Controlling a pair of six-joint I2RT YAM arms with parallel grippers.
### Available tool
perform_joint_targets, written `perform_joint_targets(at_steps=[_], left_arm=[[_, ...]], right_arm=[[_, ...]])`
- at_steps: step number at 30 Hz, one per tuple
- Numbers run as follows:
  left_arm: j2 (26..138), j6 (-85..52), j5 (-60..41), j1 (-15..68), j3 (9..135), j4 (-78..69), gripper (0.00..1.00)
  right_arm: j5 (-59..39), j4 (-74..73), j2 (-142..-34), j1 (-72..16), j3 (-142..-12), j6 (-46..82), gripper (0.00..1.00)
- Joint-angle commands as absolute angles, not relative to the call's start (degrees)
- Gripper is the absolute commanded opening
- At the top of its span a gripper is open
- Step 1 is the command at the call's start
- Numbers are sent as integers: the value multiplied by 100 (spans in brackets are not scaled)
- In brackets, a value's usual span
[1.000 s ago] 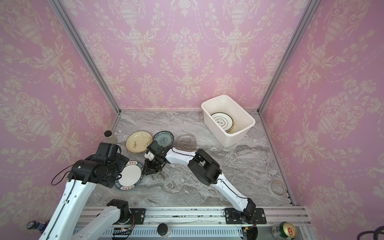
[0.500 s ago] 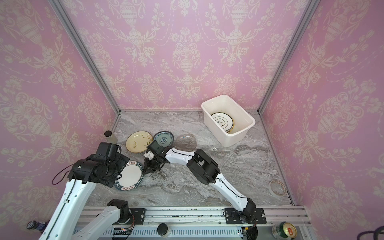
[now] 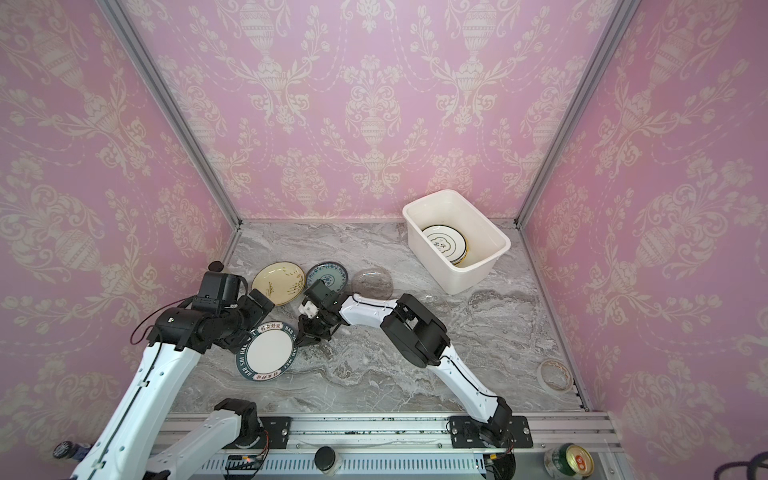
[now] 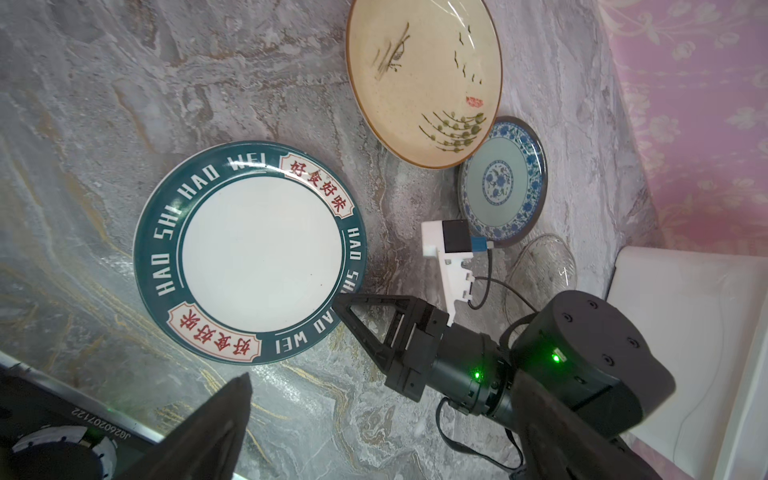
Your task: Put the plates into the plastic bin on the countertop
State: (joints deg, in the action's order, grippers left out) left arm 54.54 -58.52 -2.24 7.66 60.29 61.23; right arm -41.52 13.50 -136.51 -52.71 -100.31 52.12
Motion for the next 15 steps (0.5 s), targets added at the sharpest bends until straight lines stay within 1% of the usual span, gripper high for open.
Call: perform_joint_targets(at_steps=[1, 6, 9, 15], left_arm=[[5664, -4881, -913, 721, 6340, 5903, 99], [6041, -4073, -1293, 722, 6633, 6164, 99], [6207, -3642, -1440, 734, 6581, 6363, 99], [6416, -3629, -1638, 736, 6009, 6578, 99]], right_arm=[[-3991, 1497, -13174, -5032, -9434, 4991, 0], [-4065, 1609, -12605, -4667, -8595, 4656, 0], [-4122, 1799, -12331, -4513, -8292, 4490, 0], [-4212, 2433, -11923, -4235, -7973, 4112, 0]])
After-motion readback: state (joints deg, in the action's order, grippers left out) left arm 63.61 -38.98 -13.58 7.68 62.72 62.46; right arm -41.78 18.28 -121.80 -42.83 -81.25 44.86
